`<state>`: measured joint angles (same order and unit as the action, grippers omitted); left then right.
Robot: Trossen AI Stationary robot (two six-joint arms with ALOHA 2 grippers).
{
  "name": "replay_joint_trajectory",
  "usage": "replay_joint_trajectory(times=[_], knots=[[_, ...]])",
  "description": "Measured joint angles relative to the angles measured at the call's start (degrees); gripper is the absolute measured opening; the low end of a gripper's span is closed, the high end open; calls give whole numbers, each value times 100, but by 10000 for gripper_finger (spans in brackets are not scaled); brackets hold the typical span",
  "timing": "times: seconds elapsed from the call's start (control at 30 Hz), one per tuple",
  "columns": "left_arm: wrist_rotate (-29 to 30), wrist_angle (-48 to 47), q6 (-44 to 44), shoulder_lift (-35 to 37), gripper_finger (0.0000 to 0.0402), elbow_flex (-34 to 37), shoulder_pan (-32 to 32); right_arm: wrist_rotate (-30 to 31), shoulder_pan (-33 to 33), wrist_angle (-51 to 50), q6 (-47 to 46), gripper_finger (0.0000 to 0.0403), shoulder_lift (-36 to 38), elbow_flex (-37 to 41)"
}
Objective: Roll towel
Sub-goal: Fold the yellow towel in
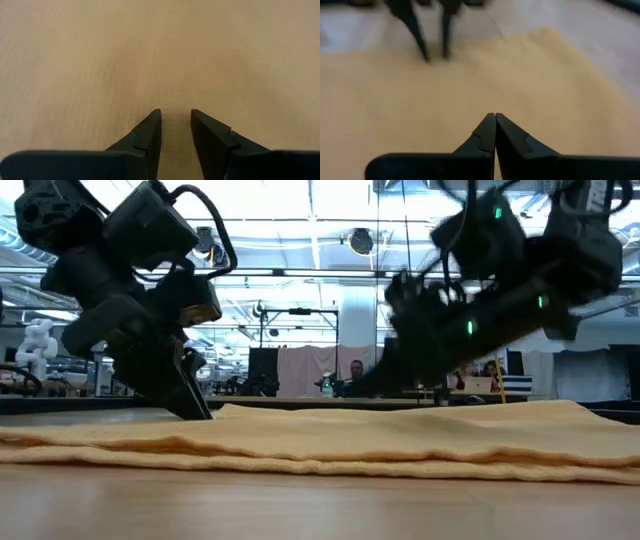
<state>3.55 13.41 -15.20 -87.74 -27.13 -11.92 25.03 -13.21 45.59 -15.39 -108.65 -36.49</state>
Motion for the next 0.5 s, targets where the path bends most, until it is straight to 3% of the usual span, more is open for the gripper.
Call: replay_joint_trajectory(times=[0.13, 0.3, 0.5], knots=[[486, -50, 414, 623, 111, -159, 15, -261, -68, -398, 468, 0, 684, -2], [1266, 433, 1136, 820, 111, -133, 148, -215, -61, -1531, 969, 0, 1586, 146], [1306, 676, 1251, 566, 111, -131, 588, 205, 109, -986, 658, 0, 2052, 1374]])
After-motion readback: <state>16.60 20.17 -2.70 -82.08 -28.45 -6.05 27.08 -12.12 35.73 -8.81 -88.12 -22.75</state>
